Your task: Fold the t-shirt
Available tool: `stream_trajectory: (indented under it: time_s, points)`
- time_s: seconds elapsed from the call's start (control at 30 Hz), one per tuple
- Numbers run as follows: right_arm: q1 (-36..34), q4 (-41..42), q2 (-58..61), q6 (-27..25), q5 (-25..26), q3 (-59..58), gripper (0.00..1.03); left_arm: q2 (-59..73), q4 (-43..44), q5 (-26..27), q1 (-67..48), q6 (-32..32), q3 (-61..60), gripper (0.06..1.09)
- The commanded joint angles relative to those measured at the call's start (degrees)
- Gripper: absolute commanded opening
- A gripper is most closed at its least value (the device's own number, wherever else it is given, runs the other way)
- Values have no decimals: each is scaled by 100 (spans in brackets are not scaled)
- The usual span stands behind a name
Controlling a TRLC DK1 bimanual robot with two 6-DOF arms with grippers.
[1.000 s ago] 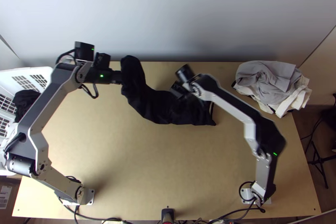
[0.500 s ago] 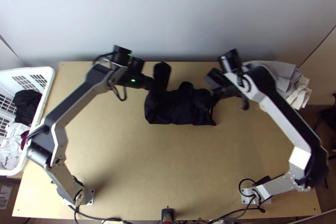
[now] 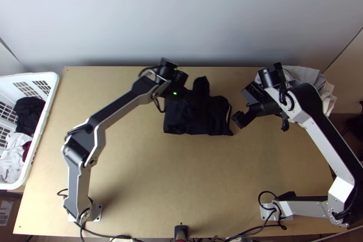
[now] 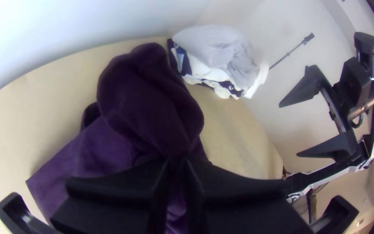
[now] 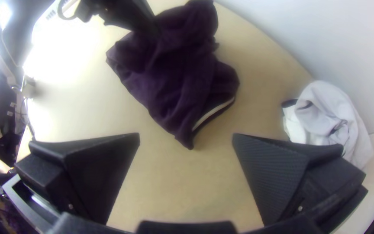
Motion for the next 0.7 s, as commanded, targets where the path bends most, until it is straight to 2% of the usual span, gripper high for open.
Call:
stream_trajectory:
  time_s: [0.0,0.2,0.23,0.33,0.4,0.47,0.5,0.67]
  points:
    - [-54,-5,-118,7,1,-191,100,622,329,-28,-342,-113,349,9]
    - [-63,-5,-109,16,1,-200,100,1079,337,-28,-536,-157,542,9]
    - [-63,-5,-109,16,1,-217,100,1176,381,-19,-562,-174,559,15]
    - [-63,-5,-83,16,1,-279,100,1405,355,-11,-650,-253,726,60]
    - [-63,-5,-48,7,1,-305,100,1255,249,-11,-676,-236,753,75]
    - [-54,4,23,-19,1,-297,100,939,30,-11,-641,-174,762,100]
    - [-36,30,75,-54,1,-279,100,754,-128,-11,-597,-113,788,104]
    - [166,382,568,-178,1,11,100,-195,-1122,-11,-26,142,762,104]
